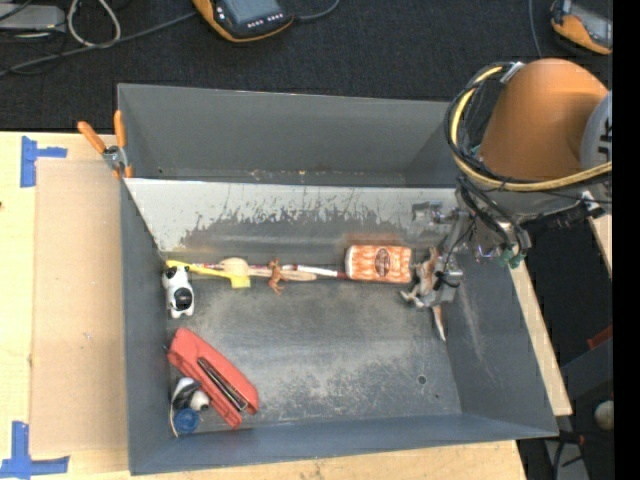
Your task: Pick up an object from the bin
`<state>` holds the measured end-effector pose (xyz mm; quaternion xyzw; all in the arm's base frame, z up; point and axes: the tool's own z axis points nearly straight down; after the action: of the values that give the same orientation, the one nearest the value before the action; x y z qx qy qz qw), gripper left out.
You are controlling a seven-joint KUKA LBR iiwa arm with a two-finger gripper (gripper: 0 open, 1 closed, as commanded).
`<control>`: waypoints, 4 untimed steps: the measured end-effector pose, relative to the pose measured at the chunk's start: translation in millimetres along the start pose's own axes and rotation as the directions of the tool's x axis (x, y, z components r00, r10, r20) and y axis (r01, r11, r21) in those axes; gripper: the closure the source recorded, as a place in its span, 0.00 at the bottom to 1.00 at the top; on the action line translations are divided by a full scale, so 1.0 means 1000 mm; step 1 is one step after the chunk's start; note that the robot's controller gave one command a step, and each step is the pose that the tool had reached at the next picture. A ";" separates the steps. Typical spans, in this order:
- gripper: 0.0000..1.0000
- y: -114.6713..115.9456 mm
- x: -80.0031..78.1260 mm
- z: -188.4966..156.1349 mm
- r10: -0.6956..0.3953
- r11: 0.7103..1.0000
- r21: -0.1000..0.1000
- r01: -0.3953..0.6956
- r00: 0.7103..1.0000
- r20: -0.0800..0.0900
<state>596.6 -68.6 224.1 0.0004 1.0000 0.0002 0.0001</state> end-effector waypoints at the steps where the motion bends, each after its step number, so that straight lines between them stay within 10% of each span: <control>1: 0.00 0.000 0.000 0.000 -0.001 1.000 0.000 0.001 1.000 0.000; 3: 0.00 0.005 -0.012 0.114 0.166 0.986 -0.001 -0.166 0.986 -0.001; 4: 0.00 0.026 -0.016 0.095 0.136 0.991 -0.003 -0.136 0.991 0.003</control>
Offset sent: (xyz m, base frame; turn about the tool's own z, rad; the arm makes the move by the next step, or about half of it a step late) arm 0.0219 0.0065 -0.1541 0.2565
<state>612.2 -43.1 129.0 0.0687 0.9976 0.0014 0.0015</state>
